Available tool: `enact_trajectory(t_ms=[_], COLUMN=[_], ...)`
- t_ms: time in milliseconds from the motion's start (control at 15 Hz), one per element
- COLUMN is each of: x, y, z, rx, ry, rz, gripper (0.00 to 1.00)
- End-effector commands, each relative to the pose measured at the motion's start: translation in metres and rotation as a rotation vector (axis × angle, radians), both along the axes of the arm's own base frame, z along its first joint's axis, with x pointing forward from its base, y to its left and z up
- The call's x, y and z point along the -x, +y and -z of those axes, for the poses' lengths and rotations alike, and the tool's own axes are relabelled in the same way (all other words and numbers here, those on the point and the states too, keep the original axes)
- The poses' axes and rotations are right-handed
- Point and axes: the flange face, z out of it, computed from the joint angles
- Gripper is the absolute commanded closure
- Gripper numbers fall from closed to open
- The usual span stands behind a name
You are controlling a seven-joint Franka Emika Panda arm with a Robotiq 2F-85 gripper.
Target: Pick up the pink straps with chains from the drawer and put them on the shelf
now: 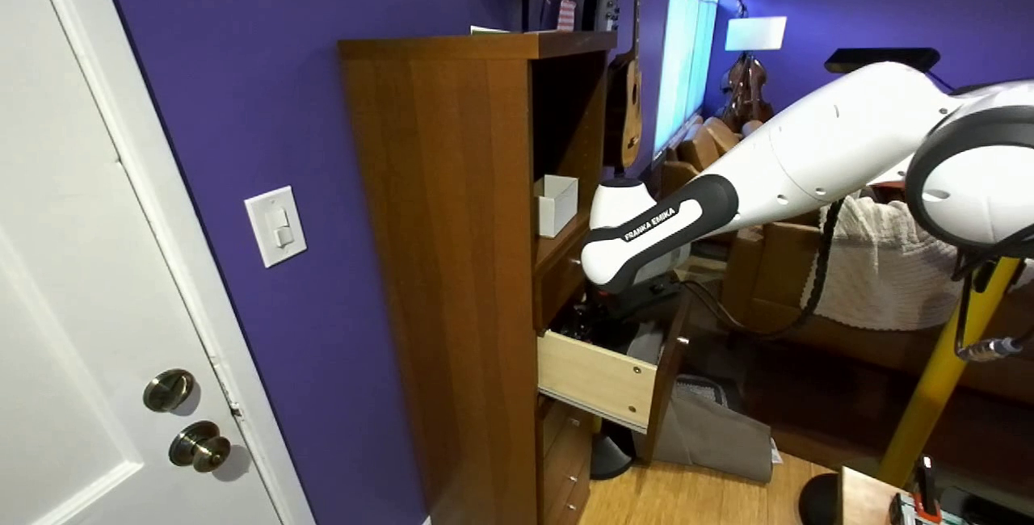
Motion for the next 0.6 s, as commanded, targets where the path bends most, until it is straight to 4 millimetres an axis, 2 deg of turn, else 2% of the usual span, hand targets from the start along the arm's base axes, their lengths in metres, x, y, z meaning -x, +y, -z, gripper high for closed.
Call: enact_trajectory(t_ms=[0,200,533], x=[-0.014,-0.02,-0.029], y=[-0.013,-0.021,-0.023], z=[0.02,0.03,0.046], rx=[0.0,0.015,0.03], ry=[-0.004,-0.019,-0.003], rz=[0.054,0.094,0.118], gripper=[0.0,0.0,0.0])
